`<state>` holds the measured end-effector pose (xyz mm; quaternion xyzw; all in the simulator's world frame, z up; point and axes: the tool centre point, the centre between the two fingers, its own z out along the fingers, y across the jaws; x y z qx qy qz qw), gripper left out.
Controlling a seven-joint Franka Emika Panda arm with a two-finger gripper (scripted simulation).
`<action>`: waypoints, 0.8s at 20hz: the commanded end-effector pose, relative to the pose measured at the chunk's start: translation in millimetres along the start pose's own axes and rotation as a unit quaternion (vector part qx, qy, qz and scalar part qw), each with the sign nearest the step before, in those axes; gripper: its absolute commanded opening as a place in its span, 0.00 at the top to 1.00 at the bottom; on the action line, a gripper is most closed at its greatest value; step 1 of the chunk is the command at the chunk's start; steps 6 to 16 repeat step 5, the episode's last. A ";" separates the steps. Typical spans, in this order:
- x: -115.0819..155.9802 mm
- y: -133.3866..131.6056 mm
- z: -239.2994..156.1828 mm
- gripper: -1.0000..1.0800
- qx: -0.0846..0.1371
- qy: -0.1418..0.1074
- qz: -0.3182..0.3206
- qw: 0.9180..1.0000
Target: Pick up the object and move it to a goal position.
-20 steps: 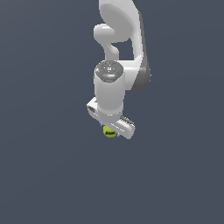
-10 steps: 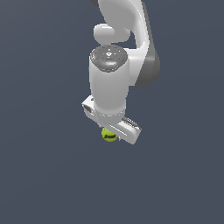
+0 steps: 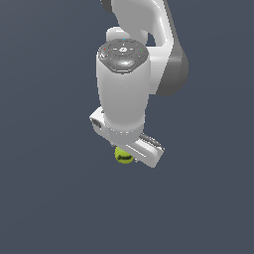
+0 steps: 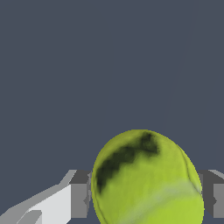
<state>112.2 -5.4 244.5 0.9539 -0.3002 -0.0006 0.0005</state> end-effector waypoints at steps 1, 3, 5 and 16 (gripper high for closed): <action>2.4 -1.5 -3.8 1.00 0.001 0.000 0.000 1.000; 3.2 -2.1 -4.9 1.00 0.001 0.000 0.000 1.000; 3.5 -2.3 -5.2 1.00 0.001 0.000 0.000 1.000; 3.5 -2.3 -5.2 1.00 0.001 0.000 0.000 1.000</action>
